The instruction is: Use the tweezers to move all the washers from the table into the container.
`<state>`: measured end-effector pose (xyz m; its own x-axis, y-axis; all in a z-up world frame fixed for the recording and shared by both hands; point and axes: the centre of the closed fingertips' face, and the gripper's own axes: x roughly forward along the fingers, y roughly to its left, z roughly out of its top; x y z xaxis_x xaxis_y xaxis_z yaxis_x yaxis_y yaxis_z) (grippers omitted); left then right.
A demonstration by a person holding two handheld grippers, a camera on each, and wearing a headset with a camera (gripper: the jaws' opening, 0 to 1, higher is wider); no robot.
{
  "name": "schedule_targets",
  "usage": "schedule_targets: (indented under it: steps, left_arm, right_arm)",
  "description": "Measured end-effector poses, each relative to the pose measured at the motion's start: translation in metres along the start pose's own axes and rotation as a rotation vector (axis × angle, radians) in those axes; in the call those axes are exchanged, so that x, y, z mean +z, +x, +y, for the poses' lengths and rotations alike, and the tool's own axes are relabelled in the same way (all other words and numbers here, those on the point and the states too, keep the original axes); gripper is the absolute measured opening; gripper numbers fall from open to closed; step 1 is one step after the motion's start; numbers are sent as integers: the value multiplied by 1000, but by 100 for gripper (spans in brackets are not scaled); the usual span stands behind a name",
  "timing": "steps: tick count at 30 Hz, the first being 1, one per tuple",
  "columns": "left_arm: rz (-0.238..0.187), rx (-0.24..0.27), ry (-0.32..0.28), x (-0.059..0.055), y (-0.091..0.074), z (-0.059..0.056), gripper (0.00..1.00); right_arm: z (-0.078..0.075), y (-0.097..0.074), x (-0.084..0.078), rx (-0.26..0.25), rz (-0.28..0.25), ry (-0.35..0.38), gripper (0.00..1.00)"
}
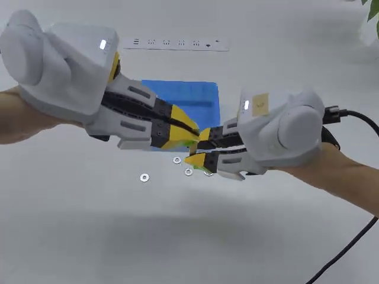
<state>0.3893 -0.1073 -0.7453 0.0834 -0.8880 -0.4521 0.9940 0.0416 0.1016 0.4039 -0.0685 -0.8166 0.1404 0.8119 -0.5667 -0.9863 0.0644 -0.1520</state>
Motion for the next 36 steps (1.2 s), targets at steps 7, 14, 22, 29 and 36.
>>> schedule_targets:
  steps: [7,14,22,29,36]
  left_arm:
    - [8,8,-43,-19,3,0,6]
    - [-2,12,-59,-27,7,5,6]
    - [5,-2,-62,-33,13,7,6]
    - [7,-6,-72,-39,13,6,6]
    - [-5,-2,-83,-38,14,6,6]
  right_arm:
    - [5,13,-12,21,12,23,14]
    - [0,16,-20,19,14,49,14]
    - [-1,18,-25,19,15,71,14]
    - [2,22,-29,25,20,80,14]
    - [2,22,-29,26,18,88,14]
